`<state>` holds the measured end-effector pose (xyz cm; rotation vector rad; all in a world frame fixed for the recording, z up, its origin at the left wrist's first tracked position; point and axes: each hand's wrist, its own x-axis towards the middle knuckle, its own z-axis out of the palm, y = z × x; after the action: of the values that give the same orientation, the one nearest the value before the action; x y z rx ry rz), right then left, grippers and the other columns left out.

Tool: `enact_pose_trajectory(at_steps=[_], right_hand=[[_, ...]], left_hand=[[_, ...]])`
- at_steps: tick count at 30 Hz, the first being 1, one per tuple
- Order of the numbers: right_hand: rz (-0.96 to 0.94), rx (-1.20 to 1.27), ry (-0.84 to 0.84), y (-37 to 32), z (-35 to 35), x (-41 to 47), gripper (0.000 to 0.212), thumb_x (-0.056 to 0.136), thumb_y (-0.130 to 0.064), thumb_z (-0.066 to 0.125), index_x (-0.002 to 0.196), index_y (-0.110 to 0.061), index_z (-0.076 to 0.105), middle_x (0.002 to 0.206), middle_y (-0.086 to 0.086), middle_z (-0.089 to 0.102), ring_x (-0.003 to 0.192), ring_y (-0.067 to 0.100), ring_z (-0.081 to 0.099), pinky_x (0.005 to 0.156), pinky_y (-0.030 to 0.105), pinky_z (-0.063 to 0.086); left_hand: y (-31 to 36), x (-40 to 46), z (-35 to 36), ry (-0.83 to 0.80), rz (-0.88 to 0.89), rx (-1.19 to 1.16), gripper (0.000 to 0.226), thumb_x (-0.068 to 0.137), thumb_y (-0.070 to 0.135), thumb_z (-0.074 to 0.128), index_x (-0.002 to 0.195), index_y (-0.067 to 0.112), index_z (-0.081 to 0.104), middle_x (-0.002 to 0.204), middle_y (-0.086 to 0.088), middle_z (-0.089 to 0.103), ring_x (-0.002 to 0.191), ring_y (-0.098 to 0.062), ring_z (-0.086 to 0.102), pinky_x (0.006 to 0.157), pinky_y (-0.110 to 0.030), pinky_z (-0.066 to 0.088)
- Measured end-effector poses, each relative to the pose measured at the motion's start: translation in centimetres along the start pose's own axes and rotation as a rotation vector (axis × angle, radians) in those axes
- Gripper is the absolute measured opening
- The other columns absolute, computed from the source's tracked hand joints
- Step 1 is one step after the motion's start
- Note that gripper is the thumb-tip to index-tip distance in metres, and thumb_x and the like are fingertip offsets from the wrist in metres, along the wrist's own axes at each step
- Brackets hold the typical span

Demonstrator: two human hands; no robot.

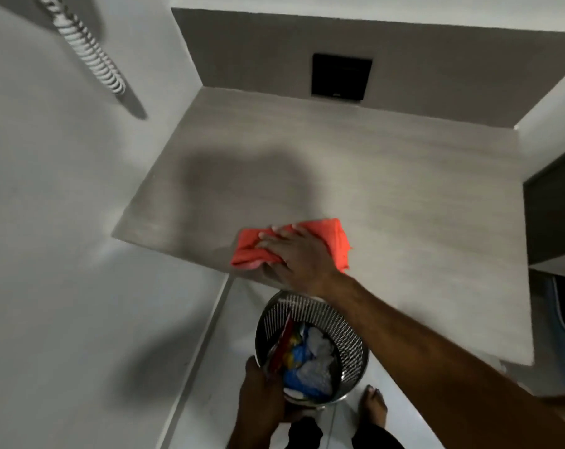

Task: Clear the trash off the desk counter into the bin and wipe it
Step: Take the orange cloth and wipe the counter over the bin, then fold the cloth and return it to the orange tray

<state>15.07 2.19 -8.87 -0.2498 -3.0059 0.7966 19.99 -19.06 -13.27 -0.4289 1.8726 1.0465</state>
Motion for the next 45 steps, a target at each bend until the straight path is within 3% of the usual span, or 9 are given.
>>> enact_pose_trajectory(at_steps=[5,8,14,19,24,29,33,41,45], right_hand=[[0.058,0.304,0.126,-2.2,1.2,-10.1,0.04,0.088,-0.009,0.068,0.128,-0.011,0.068,0.123,0.004,0.075,0.114,0.018,0.069,0.111,0.035,0.044],[0.262,0.531,0.189,-2.3,3.7,-16.8,0.041,0.092,-0.001,0.061,0.131,-0.012,0.065,0.118,-0.003,0.072,0.101,-0.002,0.066,0.093,0.023,0.05],[0.611,0.45,0.32,3.4,12.3,-26.3,0.037,0.094,0.007,0.063,0.131,0.0,0.065,0.122,0.017,0.071,0.106,0.031,0.071,0.095,0.039,0.055],[0.787,0.455,0.302,9.5,19.0,-30.2,0.033,0.1,-0.005,0.058,0.133,-0.005,0.063,0.128,0.014,0.069,0.109,0.035,0.07,0.097,0.049,0.055],[0.89,0.455,0.306,14.1,24.6,-32.1,0.039,0.098,-0.042,0.048,0.127,-0.022,0.065,0.121,0.007,0.072,0.108,0.02,0.067,0.093,0.025,0.048],[0.952,0.39,0.261,16.8,29.1,-33.8,0.033,0.098,-0.016,0.056,0.13,-0.017,0.063,0.122,0.01,0.072,0.109,0.028,0.067,0.085,0.01,0.035],[0.942,0.421,0.268,17.5,30.4,-33.5,0.04,0.096,-0.021,0.055,0.136,-0.018,0.059,0.127,0.009,0.07,0.113,0.028,0.066,0.092,0.021,0.042],[0.912,0.469,0.273,14.9,26.6,-31.9,0.043,0.095,-0.008,0.061,0.137,-0.017,0.059,0.128,0.007,0.069,0.114,0.022,0.066,0.093,0.021,0.055],[0.783,0.339,0.363,10.0,19.0,-31.0,0.05,0.085,-0.001,0.065,0.135,-0.003,0.061,0.132,0.016,0.067,0.12,0.032,0.064,0.109,0.037,0.047]], left_hand=[[-1.4,-1.2,0.1,-0.051,0.039,0.087,0.04,0.092,0.037,0.067,0.119,0.01,0.055,0.116,-0.019,0.069,0.099,-0.041,0.072,0.084,-0.058,0.062],[-2.5,-1.0,1.5,-0.103,0.043,0.104,0.062,0.087,0.057,0.071,0.123,0.008,0.059,0.117,-0.019,0.071,0.1,-0.038,0.074,0.083,-0.058,0.063],[-9.4,5.3,7.4,-0.136,-0.092,0.104,0.06,0.092,0.045,0.07,0.13,0.012,0.039,0.128,-0.016,0.059,0.106,-0.042,0.07,0.079,-0.063,0.062],[-15.9,12.8,13.0,-0.156,-0.173,0.228,0.059,0.093,0.028,0.071,0.137,0.015,0.034,0.141,-0.018,0.046,0.113,-0.046,0.065,0.069,-0.061,0.064],[-20.1,20.6,17.6,-0.217,-0.139,0.303,0.036,0.095,0.028,0.064,0.118,0.018,0.038,0.133,-0.02,0.054,0.096,-0.043,0.073,0.07,-0.06,0.064],[-22.3,24.2,20.3,-0.294,-0.107,0.32,0.041,0.098,0.03,0.062,0.13,0.016,0.041,0.134,-0.017,0.059,0.094,-0.039,0.074,0.058,-0.049,0.065],[-23.2,26.1,21.1,-0.309,-0.137,0.359,0.049,0.097,0.028,0.063,0.141,0.015,0.044,0.135,-0.018,0.063,0.101,-0.038,0.073,0.064,-0.051,0.066],[-18.0,21.5,20.3,-0.192,-0.123,0.634,0.05,0.103,0.033,0.049,0.131,-0.009,0.057,0.128,-0.034,0.064,0.099,-0.036,0.067,0.069,-0.032,0.048],[-7.1,11.1,19.6,-0.506,-0.147,0.507,0.075,0.092,0.074,0.038,0.115,0.008,0.066,0.107,-0.018,0.072,0.096,-0.029,0.071,0.091,-0.04,0.052]])
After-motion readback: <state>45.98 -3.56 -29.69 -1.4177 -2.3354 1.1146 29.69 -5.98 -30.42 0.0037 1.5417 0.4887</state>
